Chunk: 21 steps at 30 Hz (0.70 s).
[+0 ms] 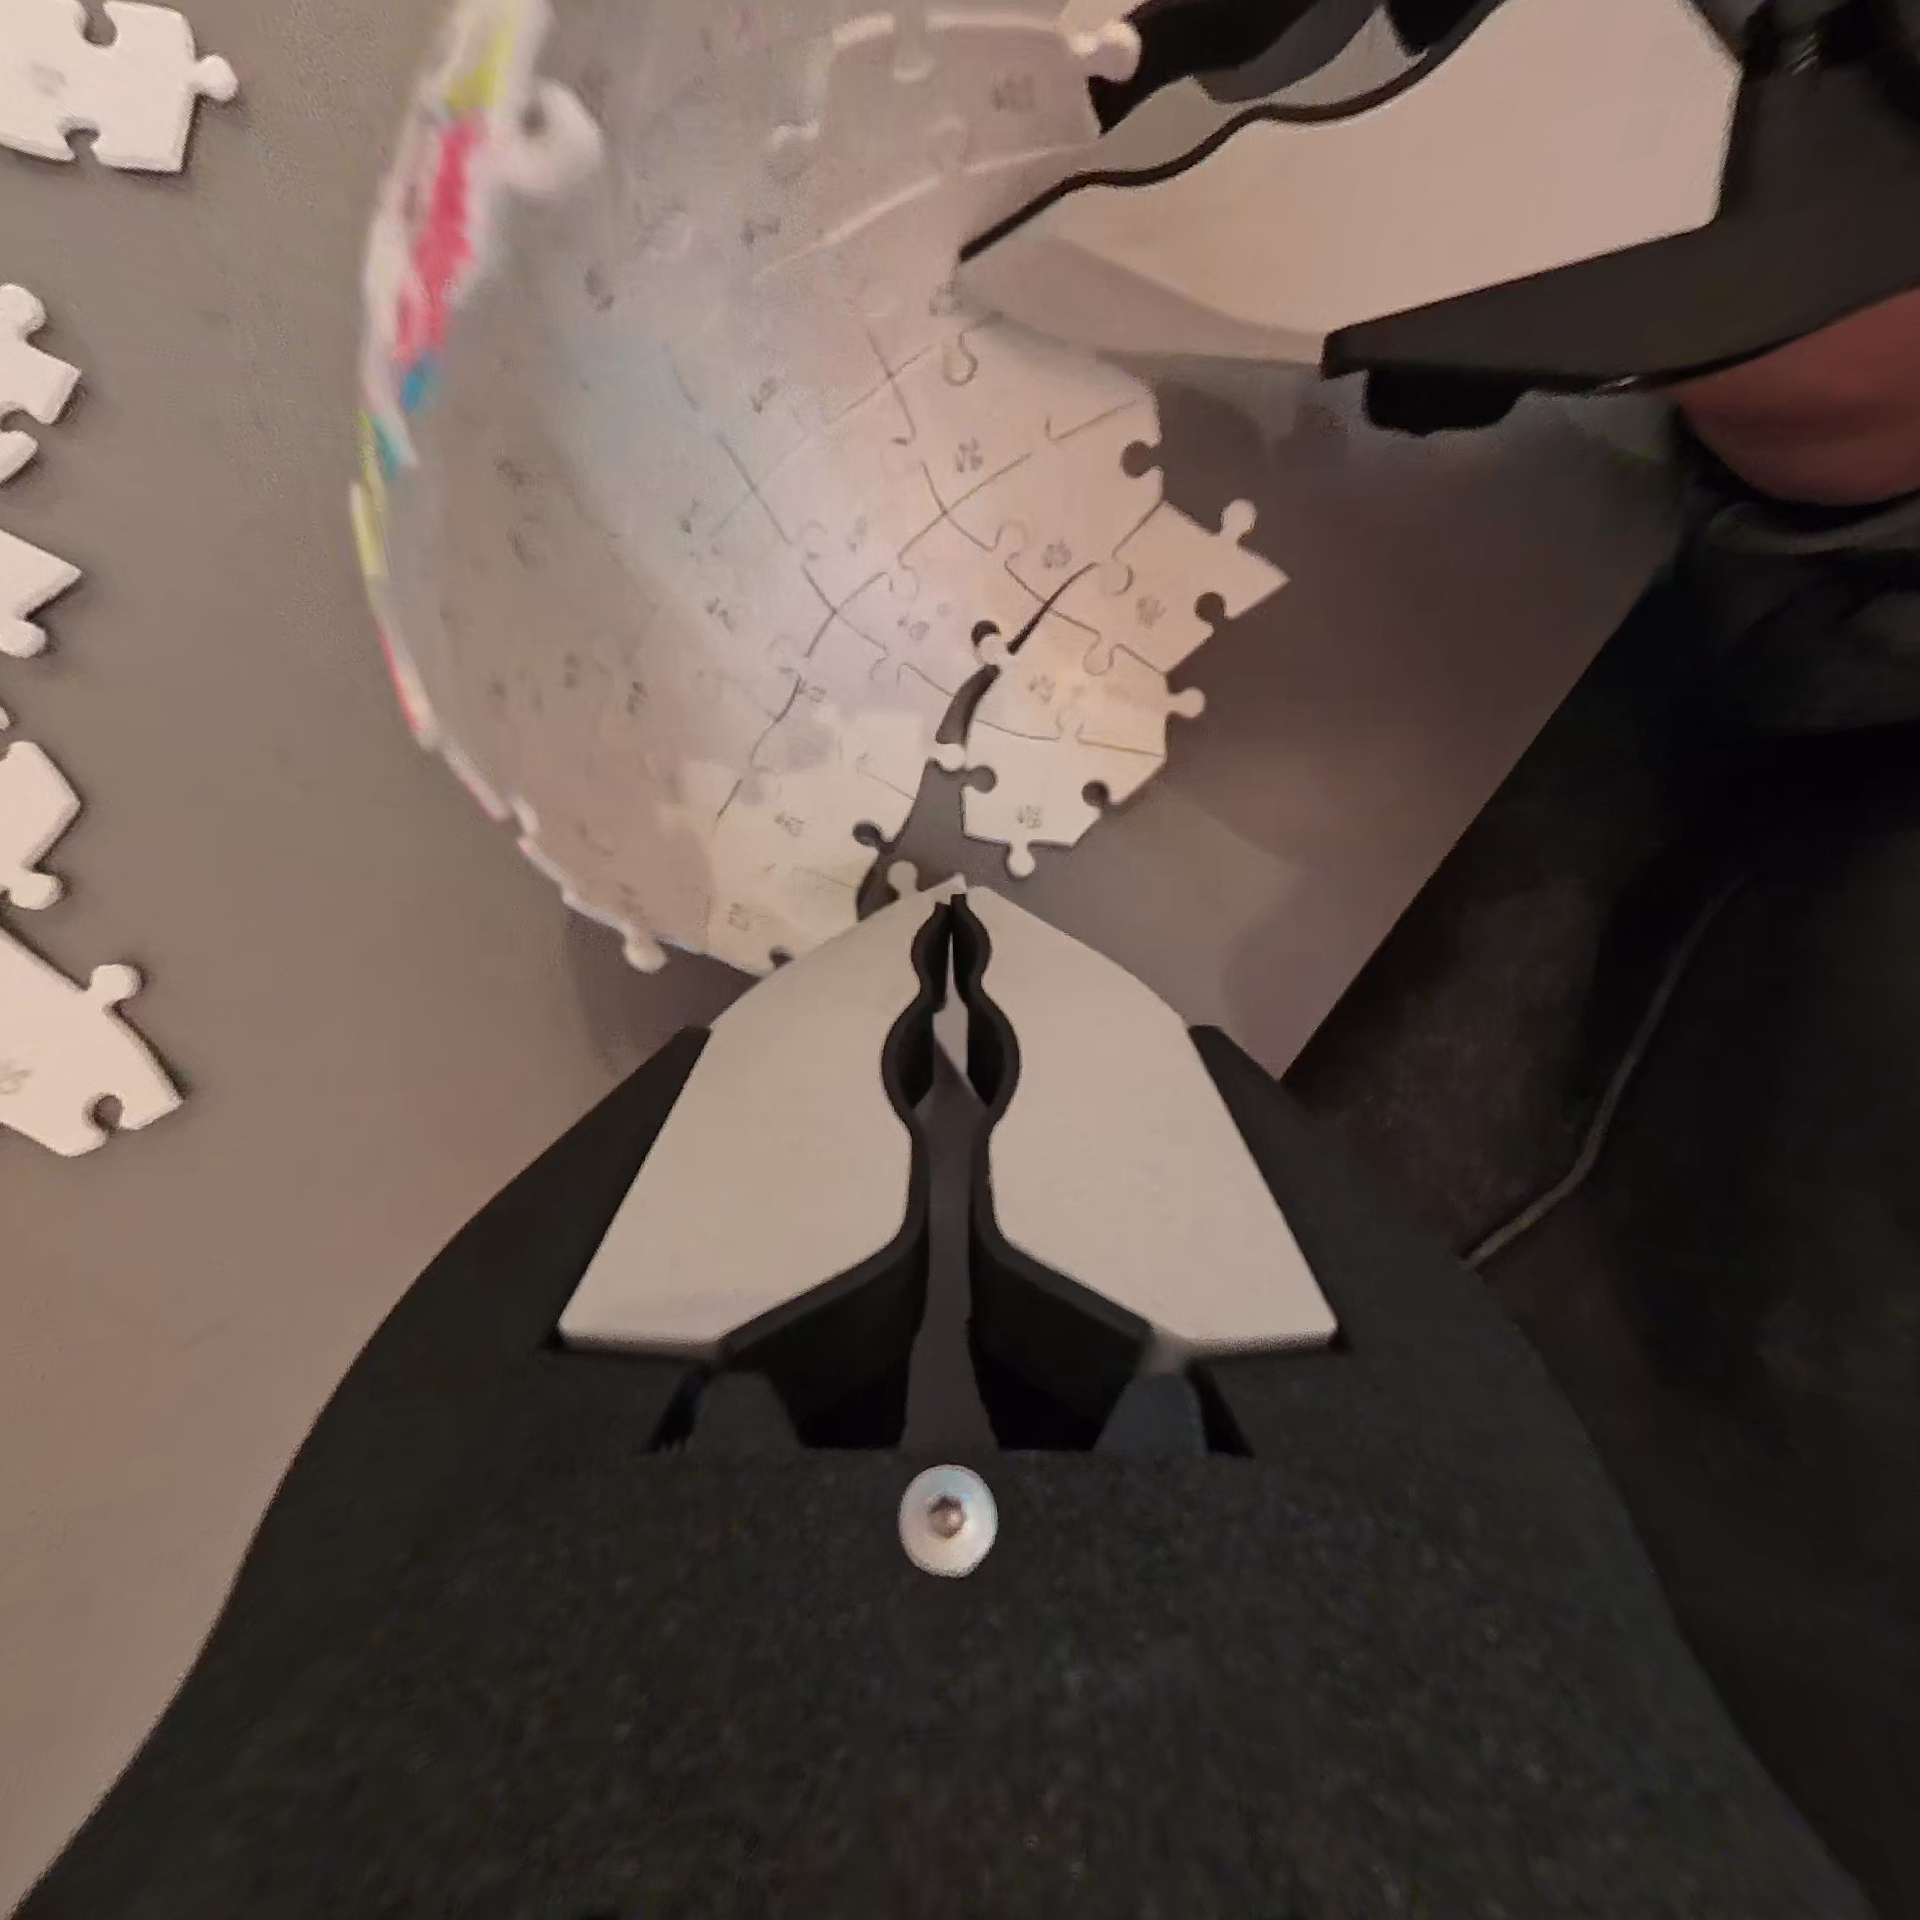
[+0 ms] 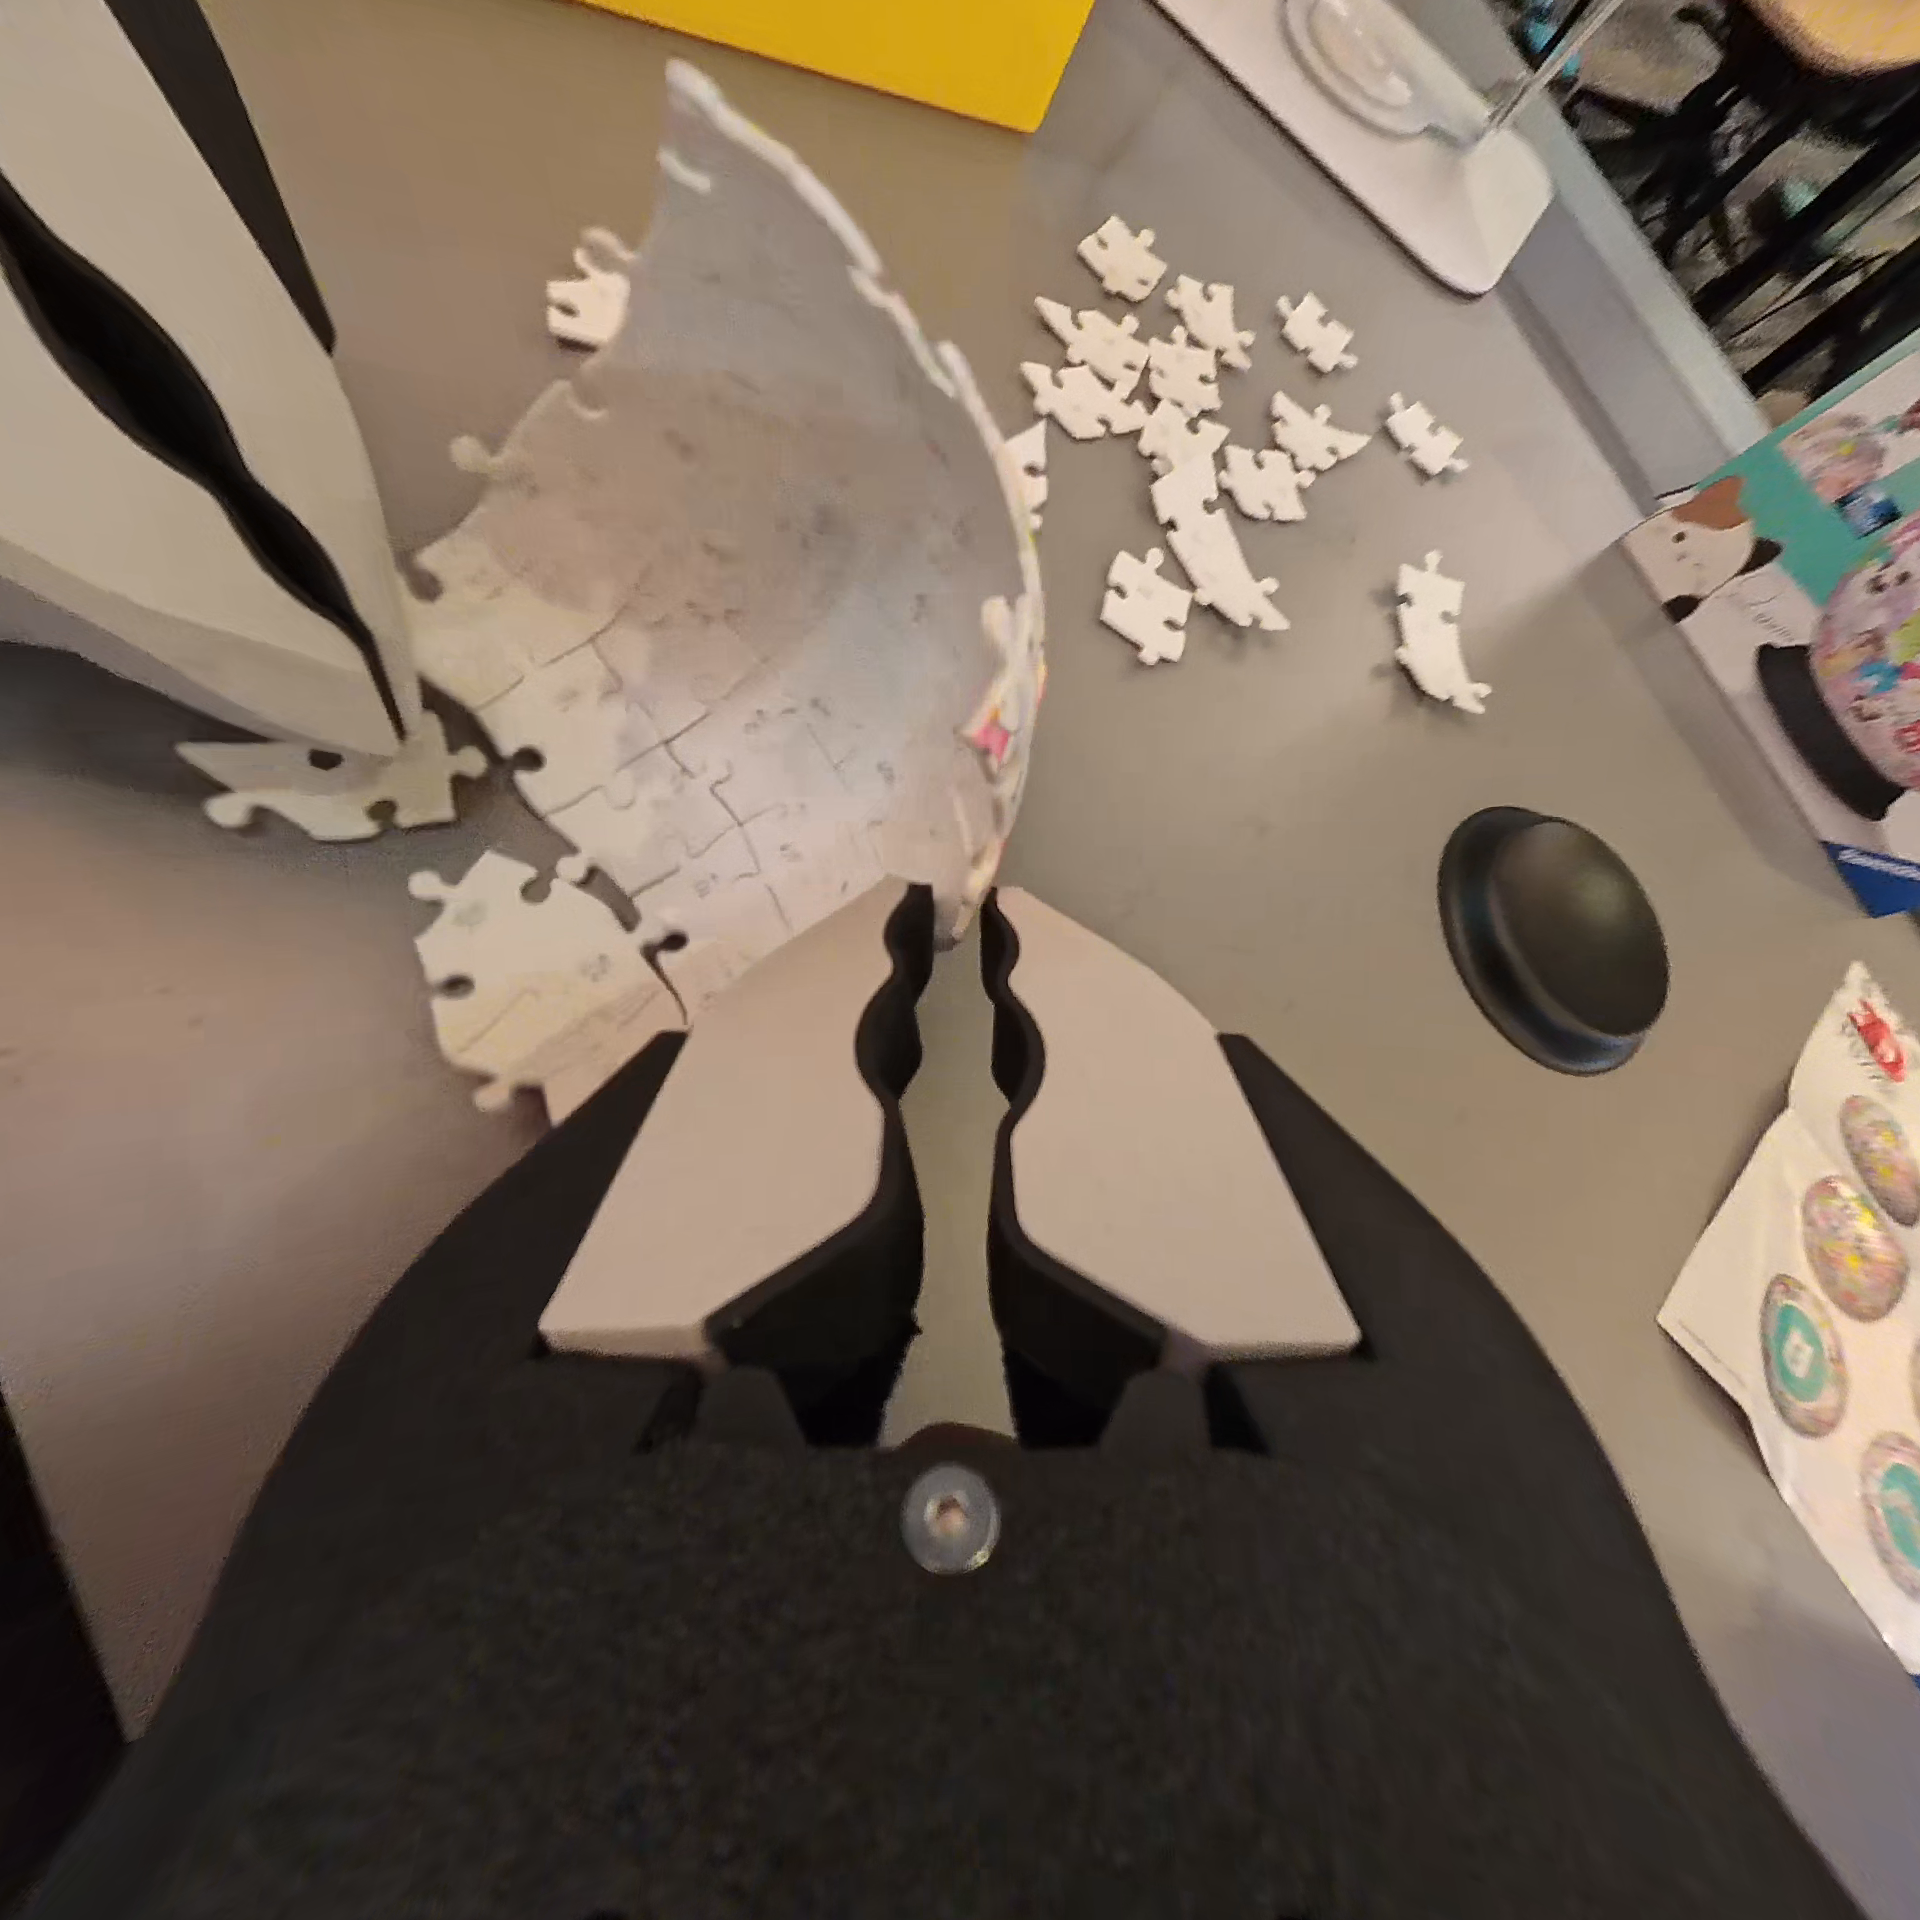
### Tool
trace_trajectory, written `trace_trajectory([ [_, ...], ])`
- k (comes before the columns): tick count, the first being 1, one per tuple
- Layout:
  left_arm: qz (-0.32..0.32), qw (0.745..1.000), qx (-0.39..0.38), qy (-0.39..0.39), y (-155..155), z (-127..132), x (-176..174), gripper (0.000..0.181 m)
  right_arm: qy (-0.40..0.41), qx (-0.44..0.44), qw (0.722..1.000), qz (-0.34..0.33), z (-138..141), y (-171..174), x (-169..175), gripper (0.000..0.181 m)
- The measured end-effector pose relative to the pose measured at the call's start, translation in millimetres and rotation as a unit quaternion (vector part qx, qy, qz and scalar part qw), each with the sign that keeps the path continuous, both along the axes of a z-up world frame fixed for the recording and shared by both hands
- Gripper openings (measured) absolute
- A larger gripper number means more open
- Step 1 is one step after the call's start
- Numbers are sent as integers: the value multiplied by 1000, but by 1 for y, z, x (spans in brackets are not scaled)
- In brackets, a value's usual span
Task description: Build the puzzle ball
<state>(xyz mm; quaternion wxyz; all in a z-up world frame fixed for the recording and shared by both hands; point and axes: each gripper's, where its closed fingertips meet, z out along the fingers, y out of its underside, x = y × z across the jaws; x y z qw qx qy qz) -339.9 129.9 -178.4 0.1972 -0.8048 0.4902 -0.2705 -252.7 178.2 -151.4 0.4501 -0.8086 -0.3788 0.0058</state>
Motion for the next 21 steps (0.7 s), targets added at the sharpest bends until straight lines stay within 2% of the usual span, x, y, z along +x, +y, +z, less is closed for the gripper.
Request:
trace_trajectory([
  [5, 6, 999, 30, -25, -3, 12, 6, 0, 8, 30, 999, -5, 3, 2, 2, 7],
  [8, 26, 996, 63, -58, 5, 31, -1, 0, -4, 54, 999, 5, 3, 3, 3, 6],
  [9, 45, 993, 71, -77, 11, 39, -6, 3, -8, 62, 998, 11, 3, 2, 3, 6],
  [11, 79, 989, 60, -108, 22, 48, -14, 24, -13, 71, 997, 15, 3, 2, 3, 6],
  [16, 115, 986, 51, -111, 42, 40, -23, 46, 1, 78, 997, 24, 3, 1, 2, 6],
  [21, 93, 991, 31, -92, 48, 26, -14, 45, 26, 78, 996, 37, 6, 2, -3, 5],
])
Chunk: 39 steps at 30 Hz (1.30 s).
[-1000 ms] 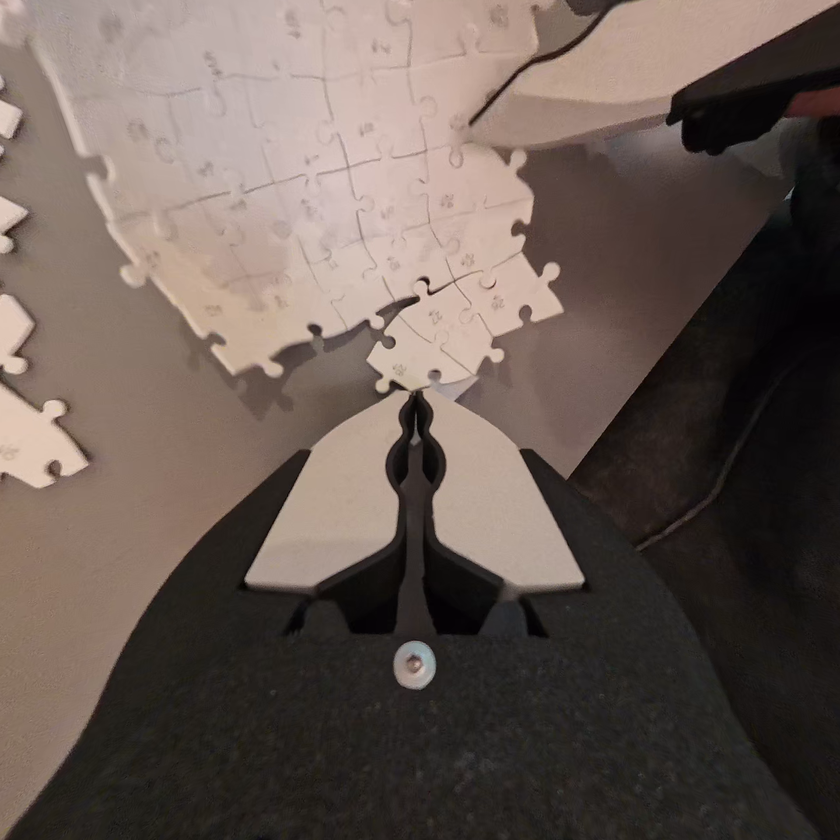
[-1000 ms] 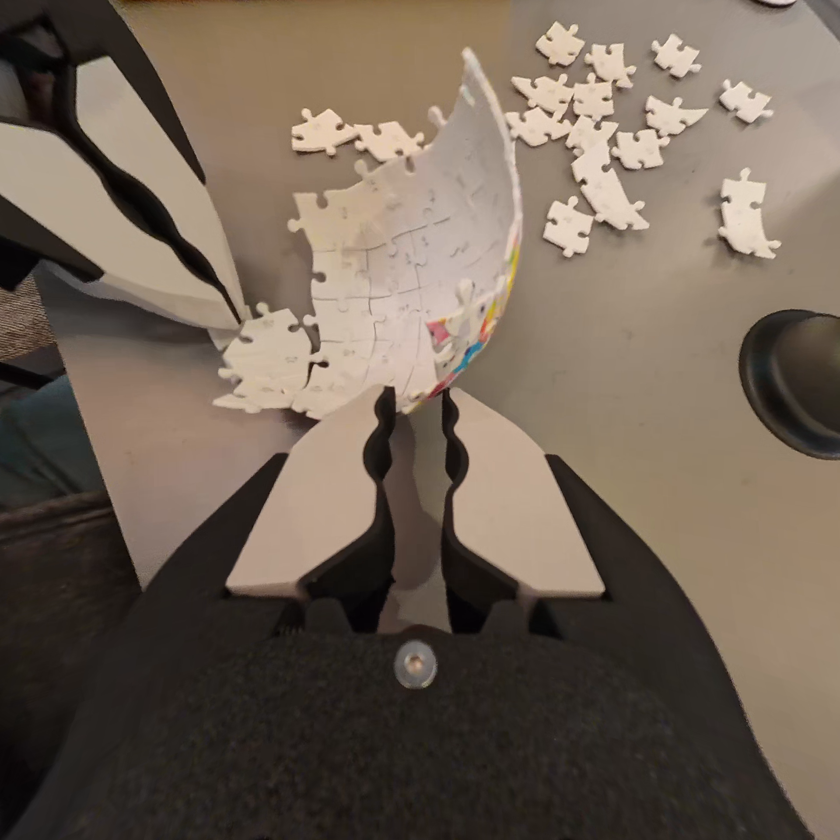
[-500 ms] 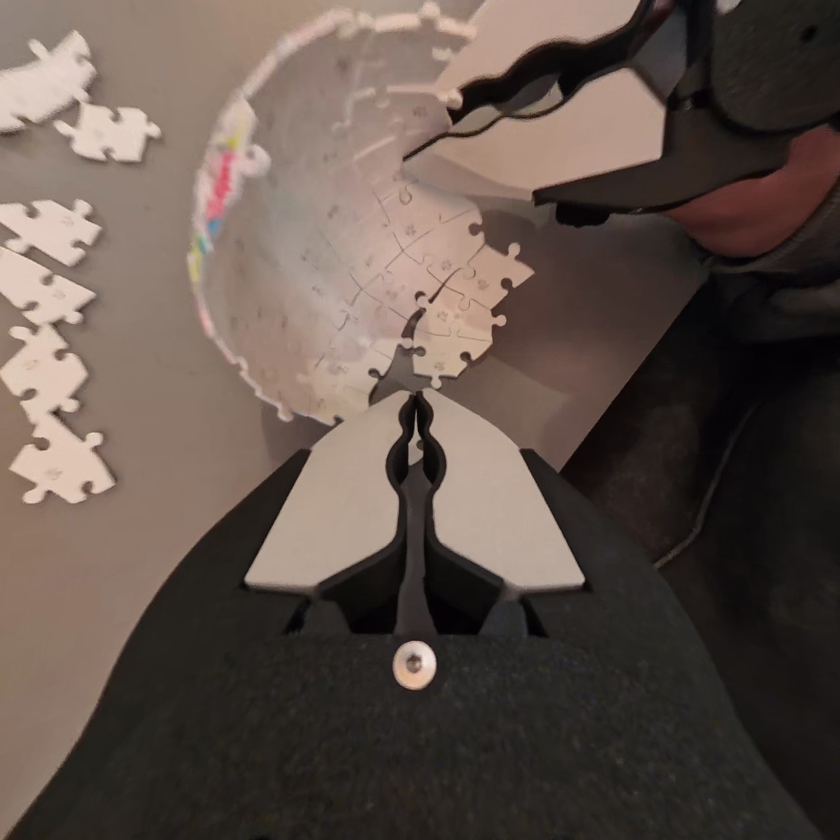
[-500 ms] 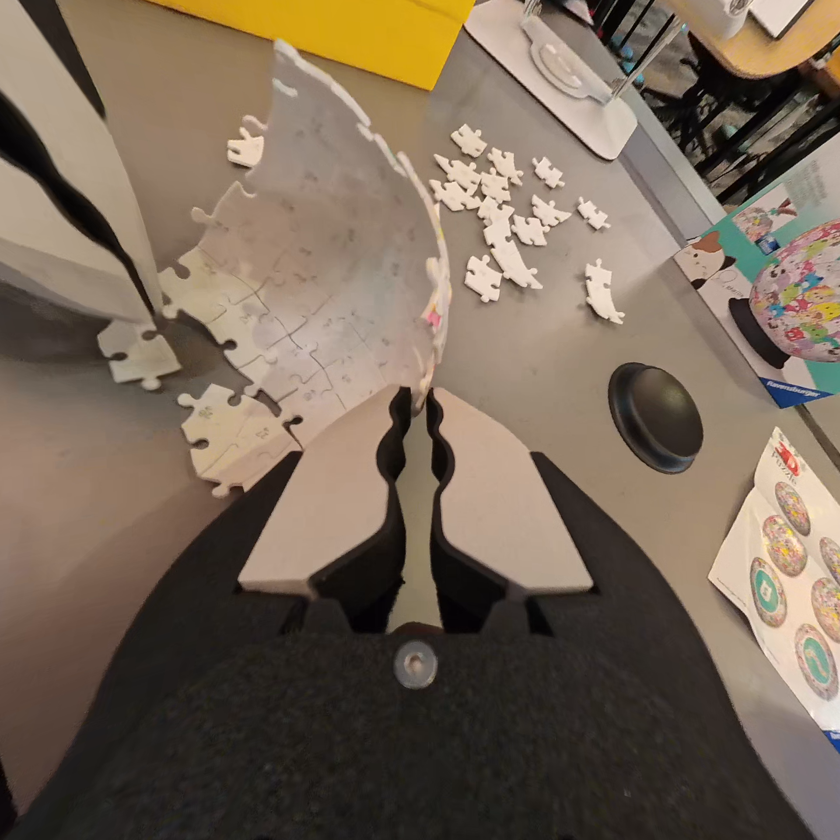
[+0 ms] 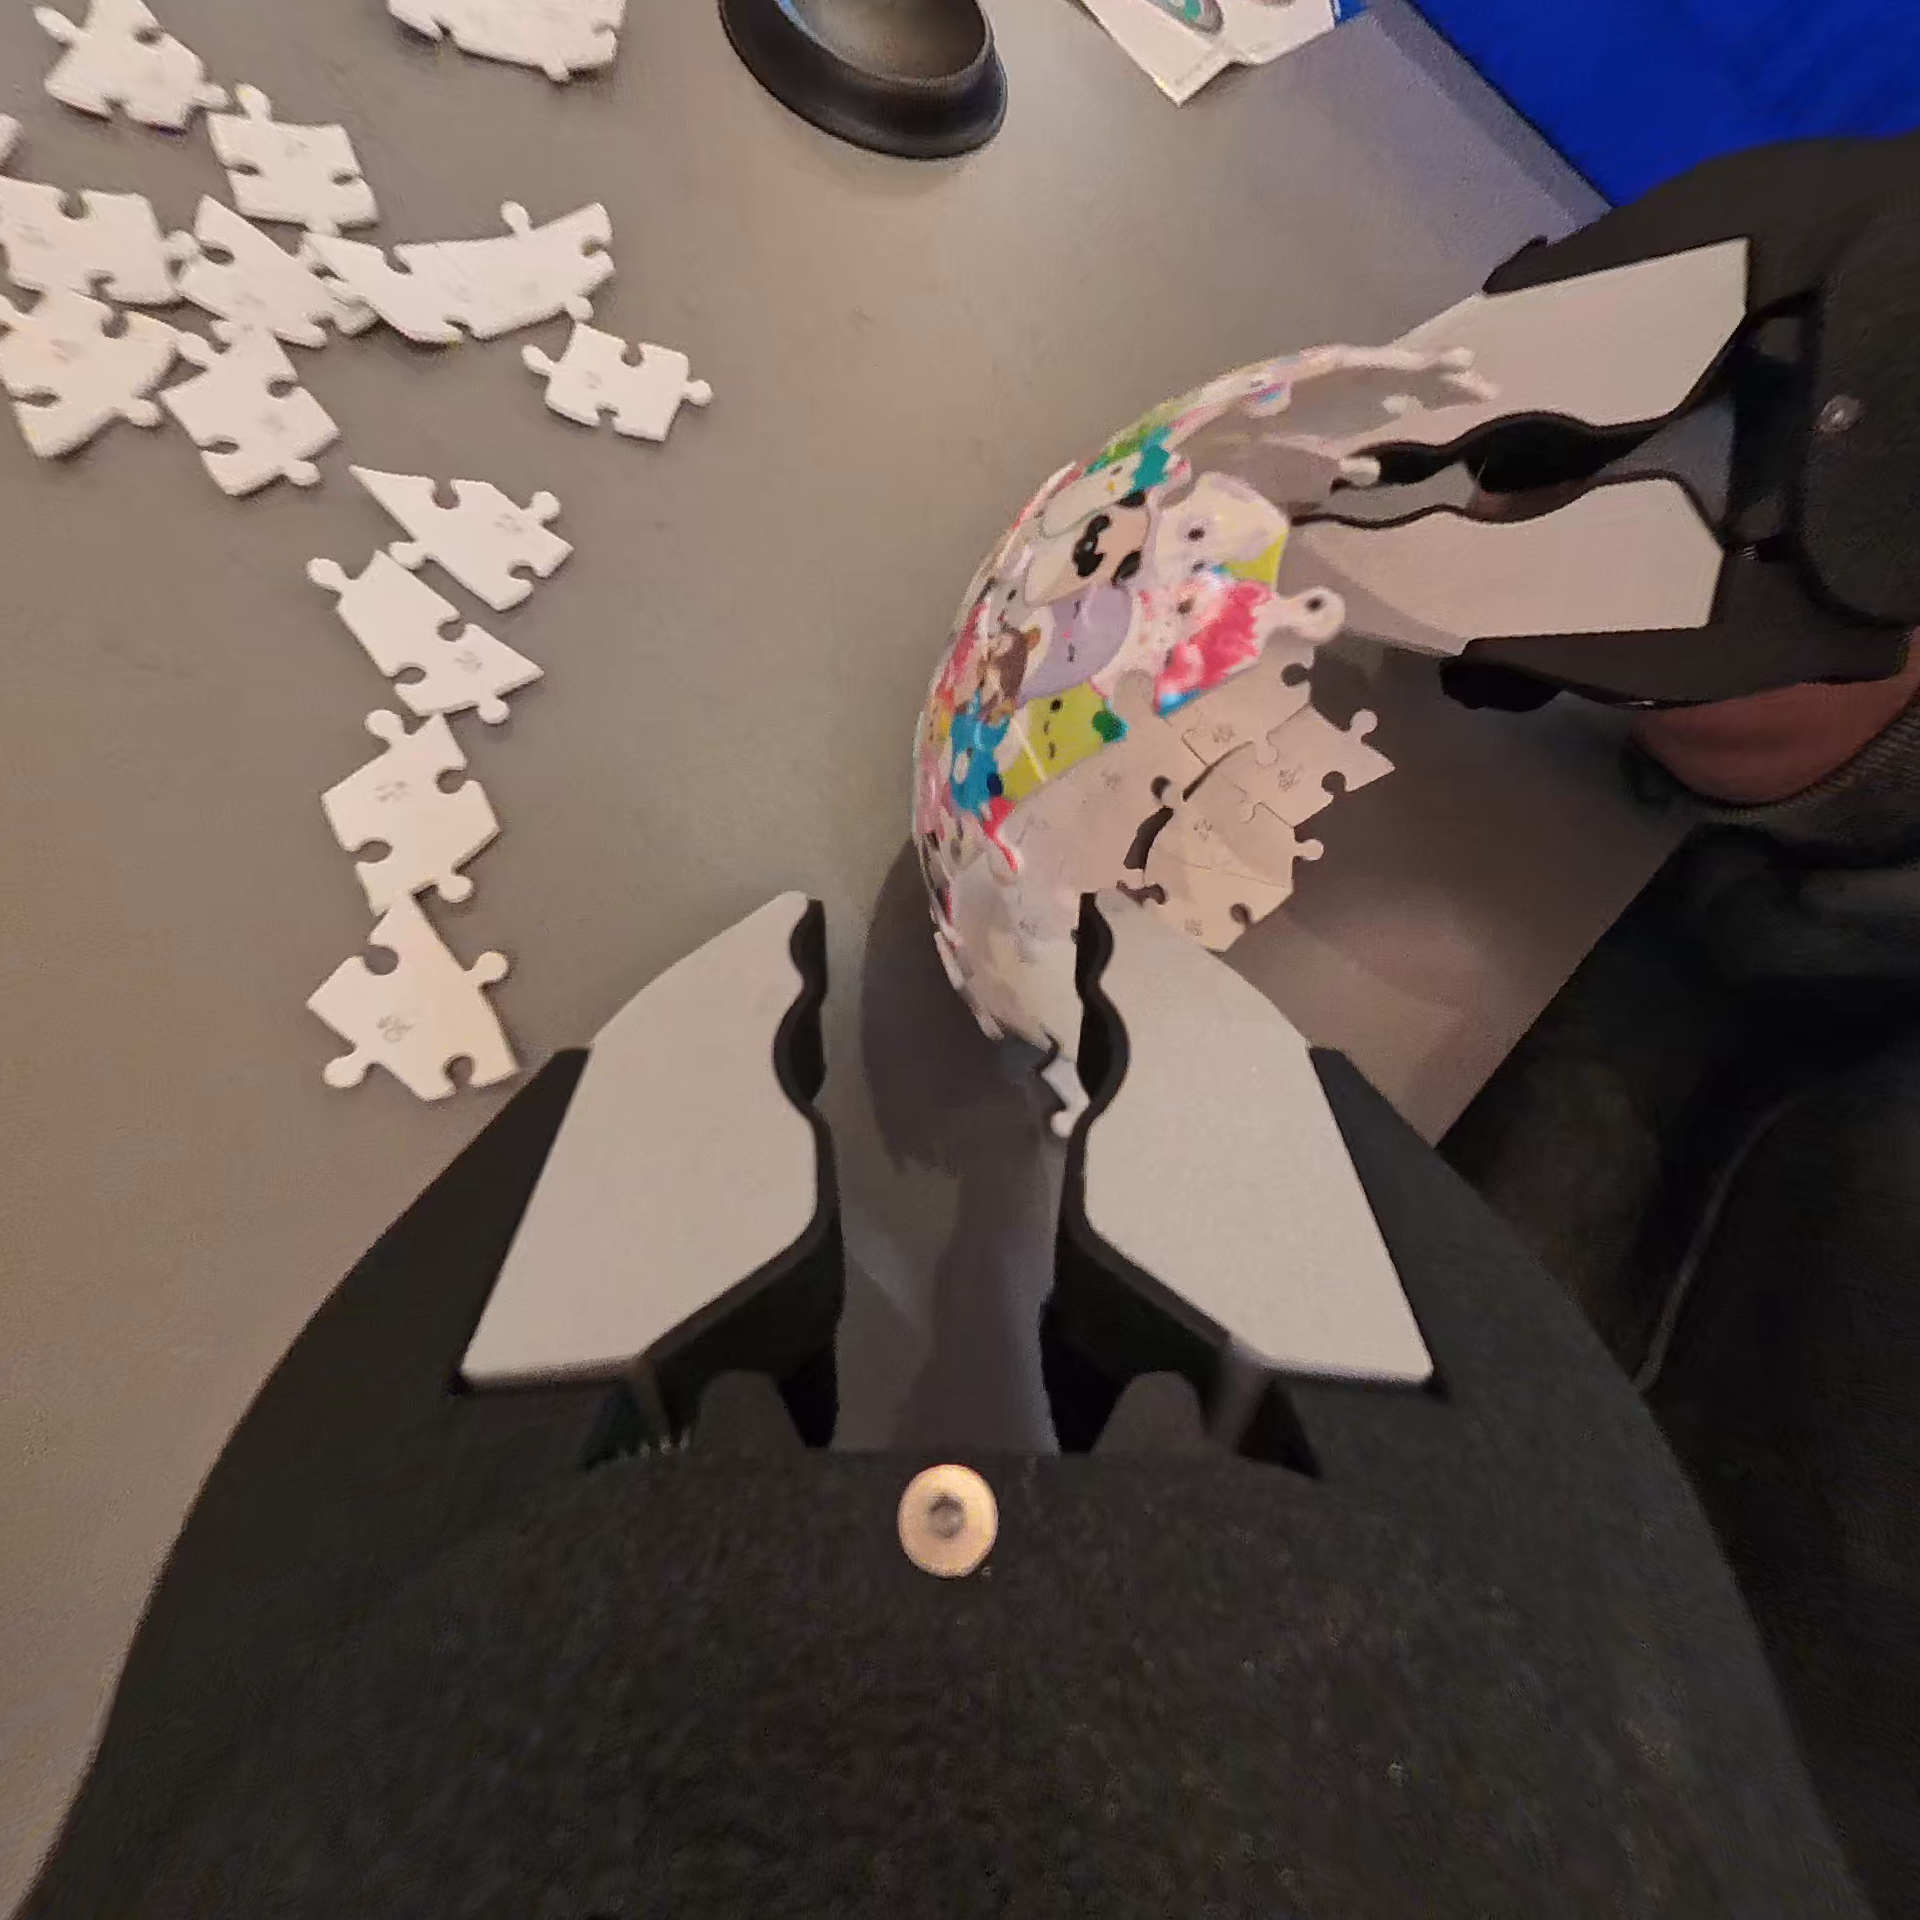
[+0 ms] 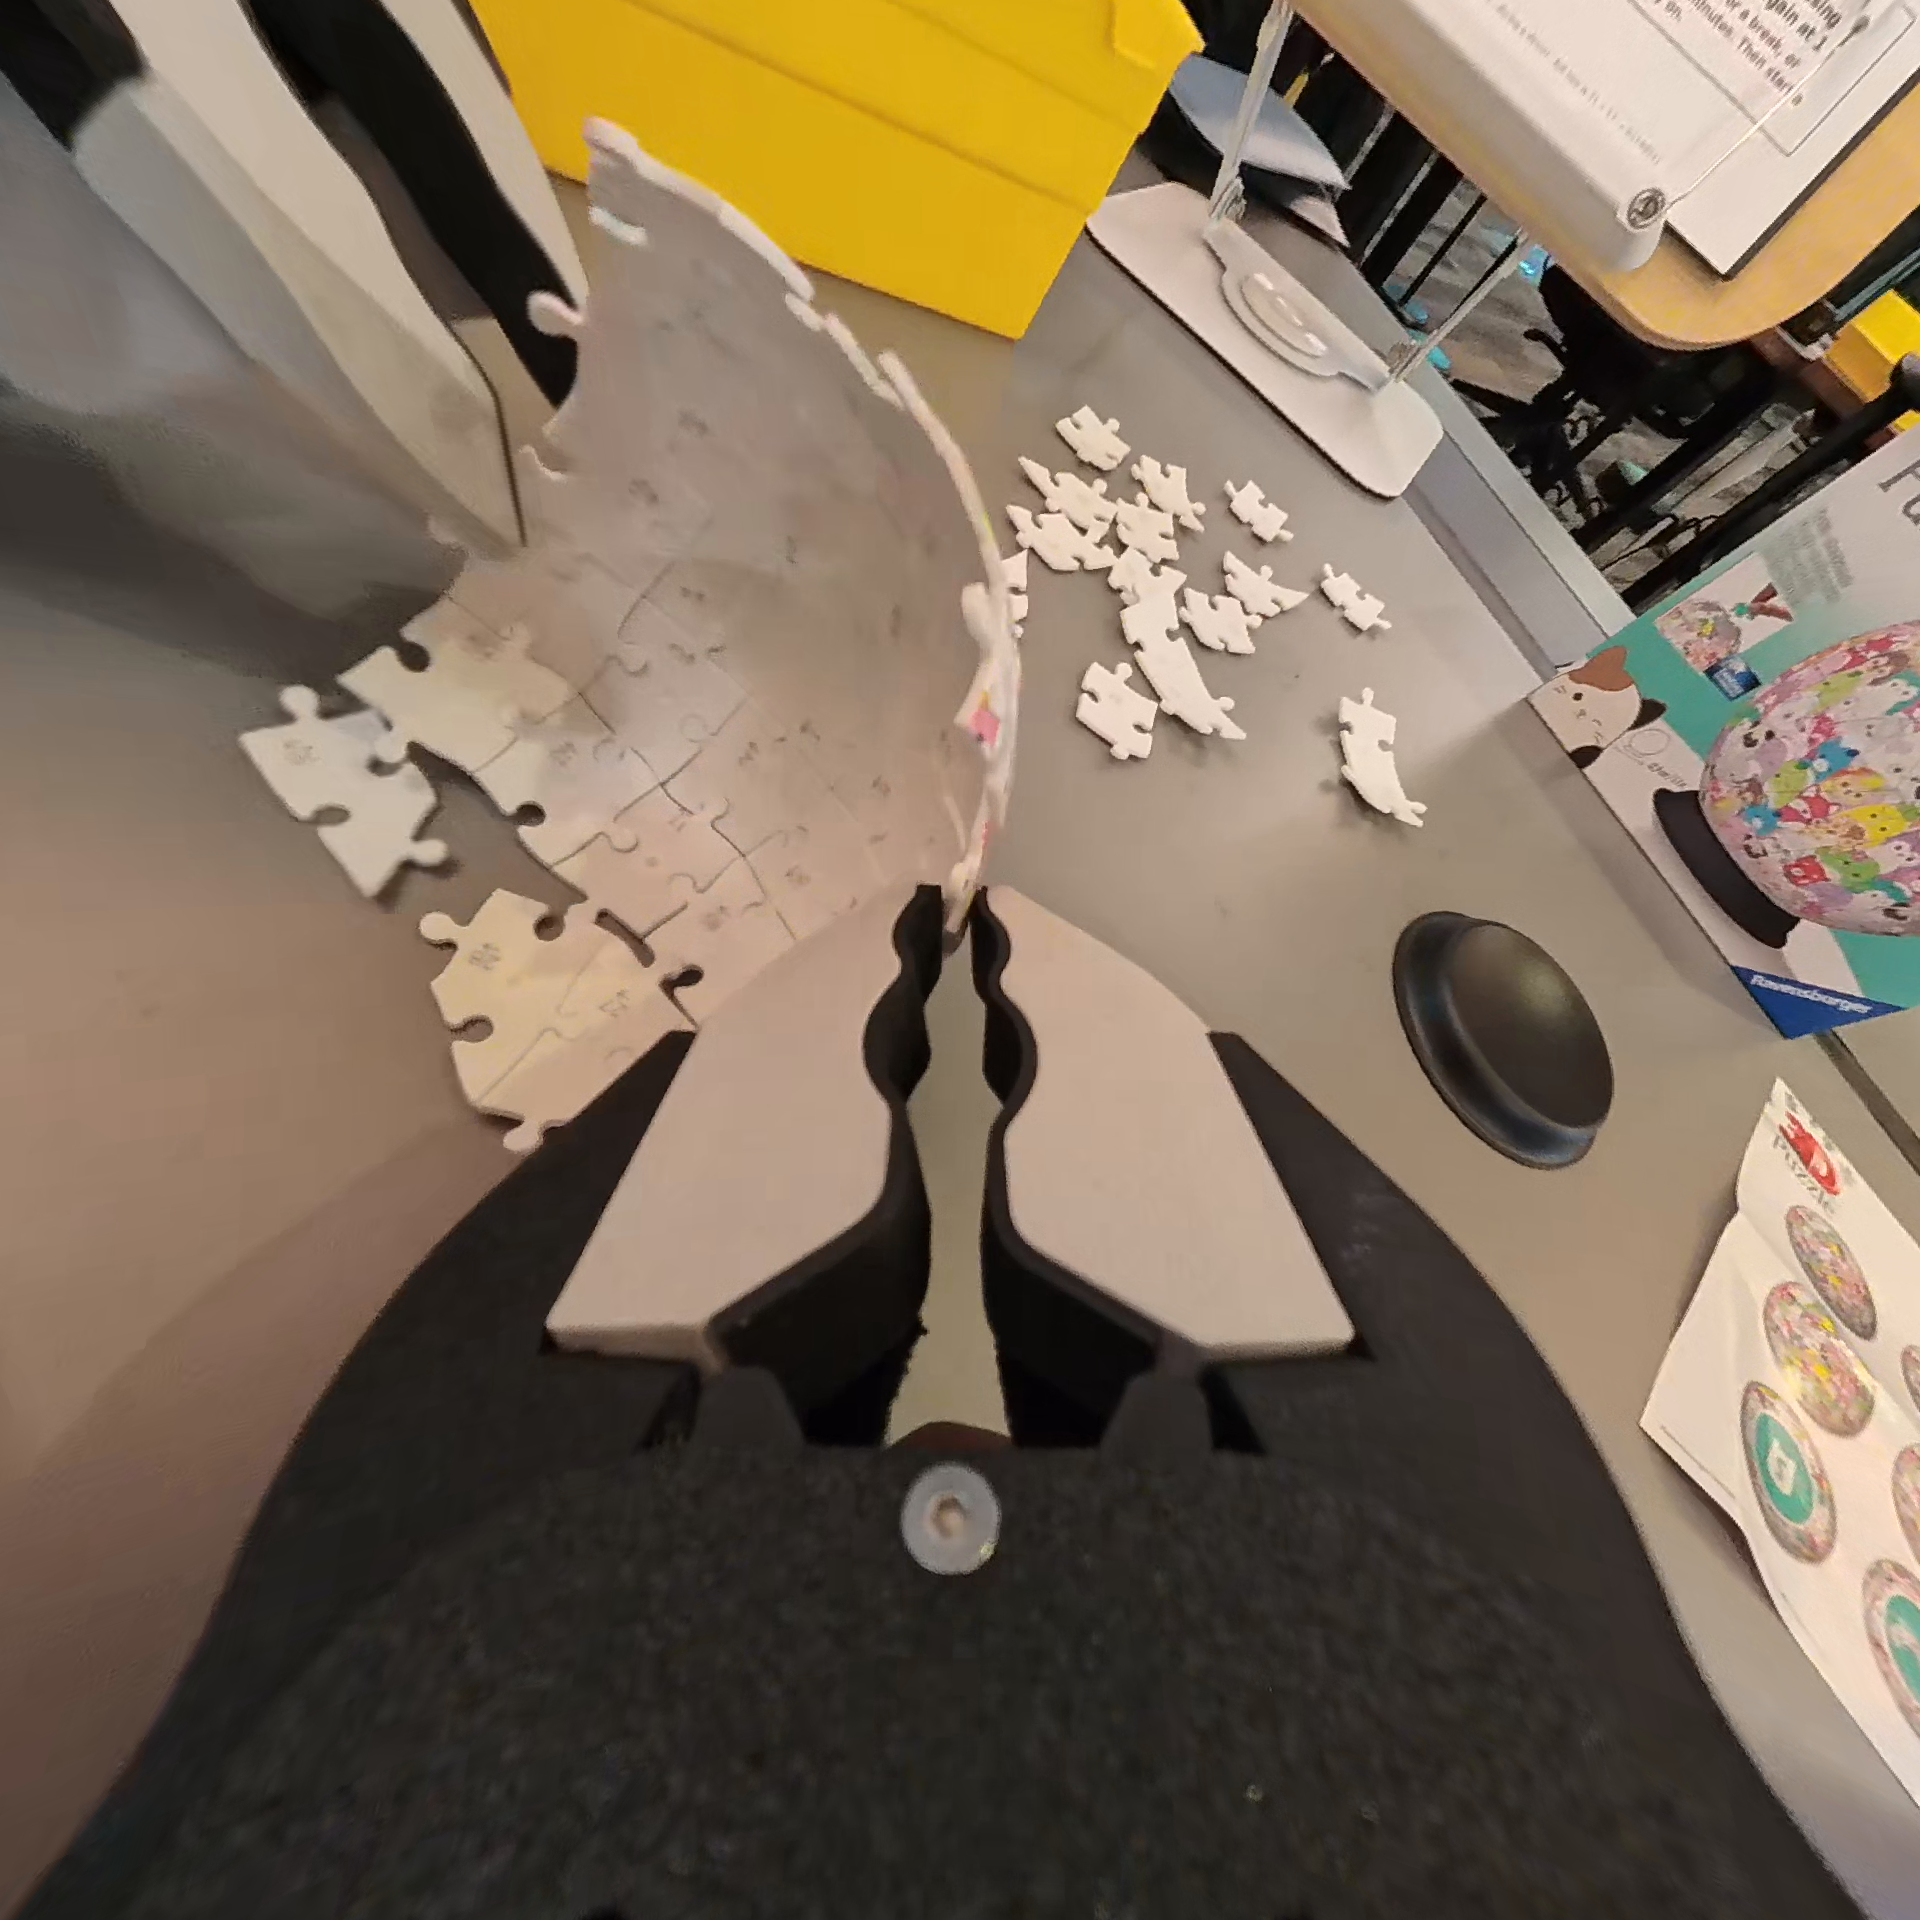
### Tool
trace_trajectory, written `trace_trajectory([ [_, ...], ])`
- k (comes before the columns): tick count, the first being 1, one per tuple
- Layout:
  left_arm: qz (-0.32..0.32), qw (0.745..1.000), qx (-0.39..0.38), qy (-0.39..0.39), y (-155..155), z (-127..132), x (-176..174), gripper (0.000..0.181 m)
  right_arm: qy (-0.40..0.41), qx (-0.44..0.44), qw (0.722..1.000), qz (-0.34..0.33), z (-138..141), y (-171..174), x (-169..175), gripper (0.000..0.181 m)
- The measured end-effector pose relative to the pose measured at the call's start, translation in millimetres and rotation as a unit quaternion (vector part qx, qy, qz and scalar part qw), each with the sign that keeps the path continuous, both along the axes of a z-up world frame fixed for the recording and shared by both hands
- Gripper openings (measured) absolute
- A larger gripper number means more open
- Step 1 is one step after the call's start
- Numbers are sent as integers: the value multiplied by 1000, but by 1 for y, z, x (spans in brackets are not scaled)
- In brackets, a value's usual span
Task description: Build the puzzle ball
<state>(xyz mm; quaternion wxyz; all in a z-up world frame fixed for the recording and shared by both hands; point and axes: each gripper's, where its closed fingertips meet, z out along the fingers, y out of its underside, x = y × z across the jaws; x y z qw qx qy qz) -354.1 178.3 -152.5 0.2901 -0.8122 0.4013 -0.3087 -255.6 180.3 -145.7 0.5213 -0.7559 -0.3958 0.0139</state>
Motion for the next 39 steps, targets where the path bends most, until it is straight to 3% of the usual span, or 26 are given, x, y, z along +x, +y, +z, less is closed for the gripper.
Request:
trace_trajectory([
  [2, -12, 1000, -12, 8, -1, -7, 5, 39, 2, -1, 1000, 2, 0, 0, -1, 5],
  [6, -10, 1000, -9, 19, 1, -13, 10, 6, -2, 2, 1000, 5, -1, 0, -1, 6],
  [10, 21, 1000, -14, 14, 6, -12, 9, 3, 16, -22, 1000, 11, -4, -2, 0, 8],
  [13, 43, 999, -6, 9, 6, -8, 10, 2, 23, -40, 999, 8, 1, -11, 5, 28],
  [16, 65, 998, 14, 21, 5, -7, 8, 2, 39, -46, 998, 3, 15, -29, 10, 28],
  [19, 86, 996, 23, 27, 3, -6, 6, 2, 57, -54, 997, 14, 24, -54, 2, 14],
  [20, 92, 995, 23, 28, 3, -6, 5, 2, 58, -66, 996, 34, 21, -65, -8, 0],
  [23, 110, 993, 32, 32, 2, -4, 3, 2, -8, -132, 990, 56, -15, -82, -31, 0],
  [29, 126, 989, 59, 46, 0, 0, 3, 2, -84, -119, 989, 36, -42, -73, -46, 0],
  [34, 130, 987, 76, 51, -2, 1, 6, 2, -110, -104, 988, -13, -47, -54, -40, 0],
  [39, 131, 987, 73, 51, -3, 1, 7, 2, -95, -94, 991, -23, -34, -49, -42, 0],
])
